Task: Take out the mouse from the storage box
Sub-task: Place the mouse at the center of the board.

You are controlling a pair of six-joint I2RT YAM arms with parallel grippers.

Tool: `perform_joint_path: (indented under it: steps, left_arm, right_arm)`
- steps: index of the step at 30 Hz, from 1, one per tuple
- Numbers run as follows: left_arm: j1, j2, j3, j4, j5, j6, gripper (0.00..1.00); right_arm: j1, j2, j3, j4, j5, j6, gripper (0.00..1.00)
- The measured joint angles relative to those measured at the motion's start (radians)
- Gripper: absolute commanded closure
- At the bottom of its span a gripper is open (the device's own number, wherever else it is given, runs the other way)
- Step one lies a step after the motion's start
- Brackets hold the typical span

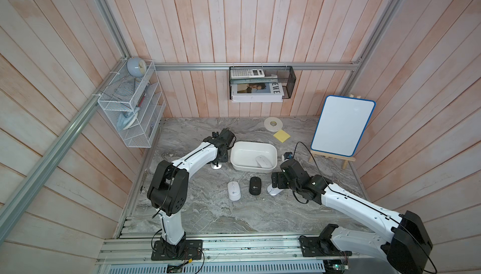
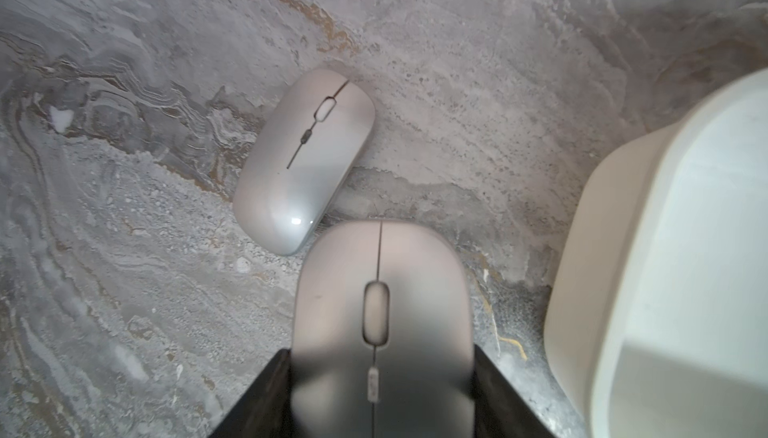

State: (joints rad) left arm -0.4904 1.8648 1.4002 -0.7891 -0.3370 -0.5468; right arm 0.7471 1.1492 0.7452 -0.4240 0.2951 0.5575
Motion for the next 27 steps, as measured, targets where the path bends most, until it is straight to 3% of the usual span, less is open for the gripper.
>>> perform_joint_path:
  steps: [14,27]
  left_arm:
    - [0.013,0.117,-0.049,0.082,0.069,-0.008,0.56]
    - [0.013,0.109,-0.079,0.130,0.066,-0.018,0.24]
  right_arm:
    - [-0.006,0.034,0.061,-0.048,0.019,0.007,0.07]
    - [-0.066,0.269,0.346,-0.169,0.013,0.044,0.07]
